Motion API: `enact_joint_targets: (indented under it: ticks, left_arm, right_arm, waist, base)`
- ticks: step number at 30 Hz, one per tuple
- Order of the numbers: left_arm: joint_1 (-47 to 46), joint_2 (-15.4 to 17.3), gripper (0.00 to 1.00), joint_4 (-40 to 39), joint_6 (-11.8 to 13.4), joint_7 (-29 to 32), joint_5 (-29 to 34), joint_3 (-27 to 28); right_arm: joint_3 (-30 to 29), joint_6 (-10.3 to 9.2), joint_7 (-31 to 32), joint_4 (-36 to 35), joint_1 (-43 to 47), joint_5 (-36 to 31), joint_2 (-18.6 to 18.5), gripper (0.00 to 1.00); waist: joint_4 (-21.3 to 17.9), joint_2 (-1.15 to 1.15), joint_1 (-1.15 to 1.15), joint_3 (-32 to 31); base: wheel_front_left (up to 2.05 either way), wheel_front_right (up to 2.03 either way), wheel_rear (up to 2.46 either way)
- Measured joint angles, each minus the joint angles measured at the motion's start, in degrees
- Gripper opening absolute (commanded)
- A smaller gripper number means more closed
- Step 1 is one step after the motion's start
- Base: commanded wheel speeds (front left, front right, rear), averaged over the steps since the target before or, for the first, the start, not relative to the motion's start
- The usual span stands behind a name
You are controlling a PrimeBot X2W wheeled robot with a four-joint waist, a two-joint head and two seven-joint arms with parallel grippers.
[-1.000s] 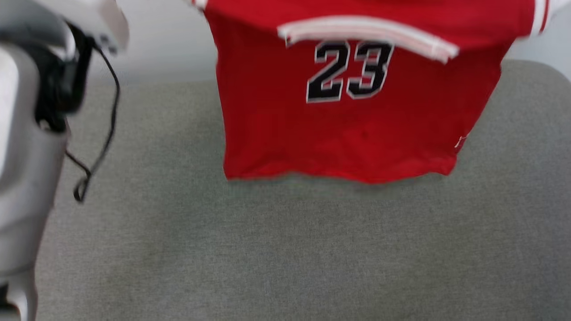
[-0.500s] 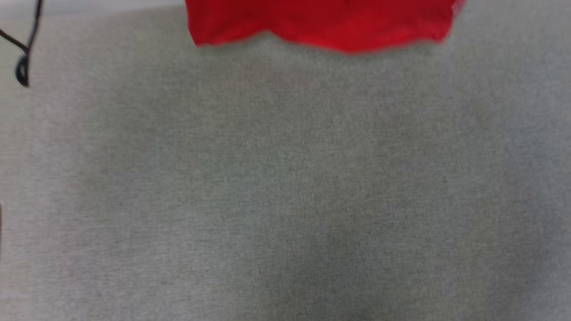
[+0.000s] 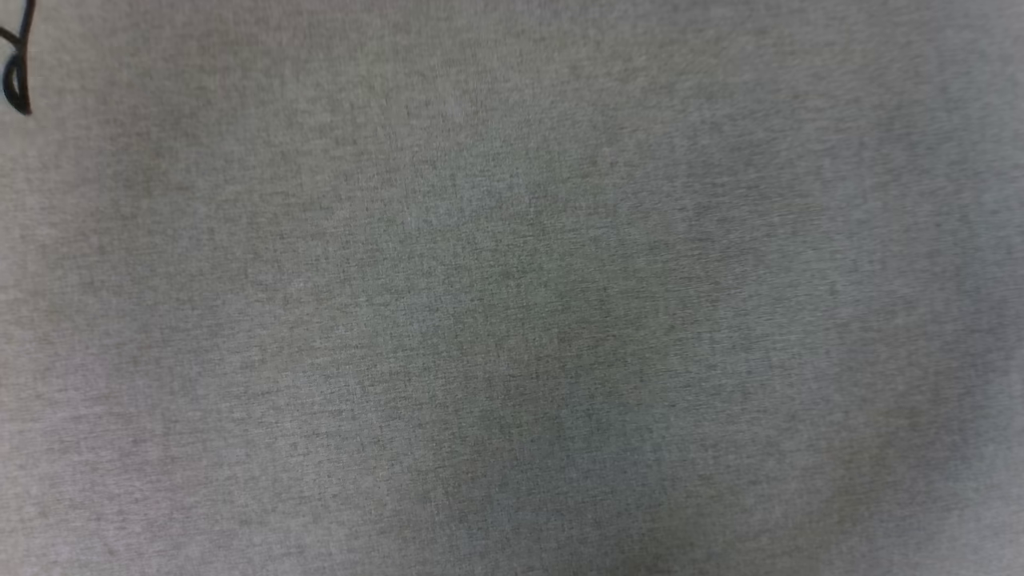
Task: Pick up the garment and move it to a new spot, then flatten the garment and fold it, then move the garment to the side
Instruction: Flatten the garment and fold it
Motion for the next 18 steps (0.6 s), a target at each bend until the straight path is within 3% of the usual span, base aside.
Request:
enact_joint_targets:
  ticks: [10,18]
  left_arm:
    - [4.92,-3.05,0.0,8.67,-2.26,-3.97,-3.37,0.55]
    - [17.58,-5.06,0.0,11.88,-5.14,-7.49,-7.21,2.23]
  right_arm:
    - [4.02,0.0,-3.69,9.65,3.03,4.98,1.93,0.0]
    - [7.39,0.0,-6.14,10.92,15.05,9.84,0.33,0.0]
  waist:
    - [1.67,0.0,0.0,2.32]
    - [2.87,0.0,-0.01,-2.23]
  base:
    - [0.0,0.0,0.0]
    - [0.0,0.0,0.0]
